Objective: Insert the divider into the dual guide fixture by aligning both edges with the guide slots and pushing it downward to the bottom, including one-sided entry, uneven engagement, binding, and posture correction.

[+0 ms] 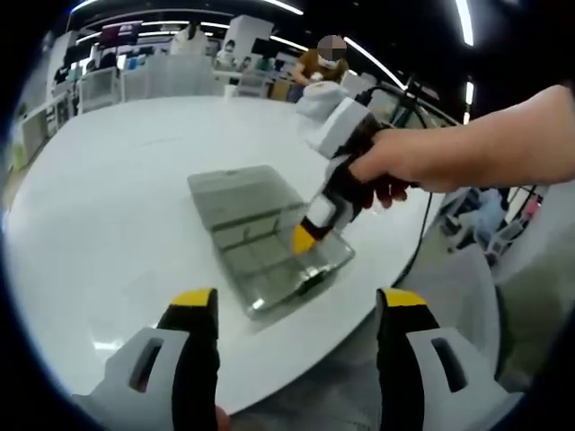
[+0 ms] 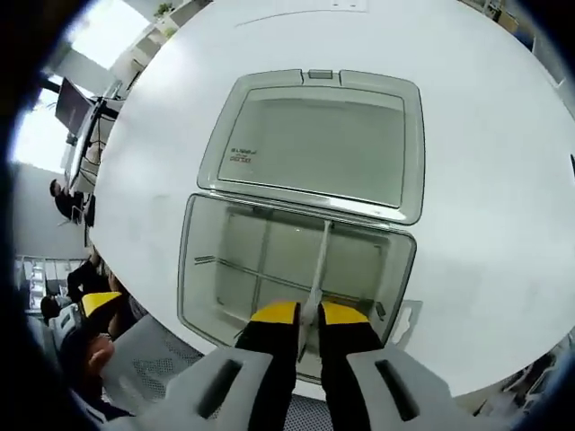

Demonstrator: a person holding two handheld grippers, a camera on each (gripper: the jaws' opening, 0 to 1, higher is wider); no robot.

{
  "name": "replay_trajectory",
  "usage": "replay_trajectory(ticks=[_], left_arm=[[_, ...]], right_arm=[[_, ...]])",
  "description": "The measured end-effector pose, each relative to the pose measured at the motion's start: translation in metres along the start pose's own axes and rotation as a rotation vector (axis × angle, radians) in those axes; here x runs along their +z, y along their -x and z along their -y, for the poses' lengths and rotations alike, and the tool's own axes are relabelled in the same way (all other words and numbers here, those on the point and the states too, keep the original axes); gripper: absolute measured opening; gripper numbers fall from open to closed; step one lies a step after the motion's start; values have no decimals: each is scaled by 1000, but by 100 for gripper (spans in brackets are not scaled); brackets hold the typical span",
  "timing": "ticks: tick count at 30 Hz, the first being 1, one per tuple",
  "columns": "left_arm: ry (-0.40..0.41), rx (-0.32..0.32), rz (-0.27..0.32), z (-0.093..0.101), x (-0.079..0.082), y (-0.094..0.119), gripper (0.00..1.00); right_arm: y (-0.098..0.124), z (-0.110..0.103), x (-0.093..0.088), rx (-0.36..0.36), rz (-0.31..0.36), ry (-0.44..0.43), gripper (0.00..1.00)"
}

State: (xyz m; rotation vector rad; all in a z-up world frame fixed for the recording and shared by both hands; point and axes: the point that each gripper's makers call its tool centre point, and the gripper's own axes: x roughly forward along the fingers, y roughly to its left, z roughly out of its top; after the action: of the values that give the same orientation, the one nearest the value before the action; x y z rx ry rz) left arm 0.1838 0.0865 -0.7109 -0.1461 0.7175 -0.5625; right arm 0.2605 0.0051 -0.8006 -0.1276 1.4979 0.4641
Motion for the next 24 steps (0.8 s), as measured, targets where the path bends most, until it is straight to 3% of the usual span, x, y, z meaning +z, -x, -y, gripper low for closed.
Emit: replay_trajectory(ticks=[9,19,24], left_arm=[[0,1,0,2,0,2,69],[-2,7,0,4,-1,3,69],[-6,7,-5,6,-3,4,68]], right_arm=[[3,-3,-2,-40,-15,15,1],[2,-3,-3,-122,-44,111,0],[3,-2,-5,-121,-38,154,1]])
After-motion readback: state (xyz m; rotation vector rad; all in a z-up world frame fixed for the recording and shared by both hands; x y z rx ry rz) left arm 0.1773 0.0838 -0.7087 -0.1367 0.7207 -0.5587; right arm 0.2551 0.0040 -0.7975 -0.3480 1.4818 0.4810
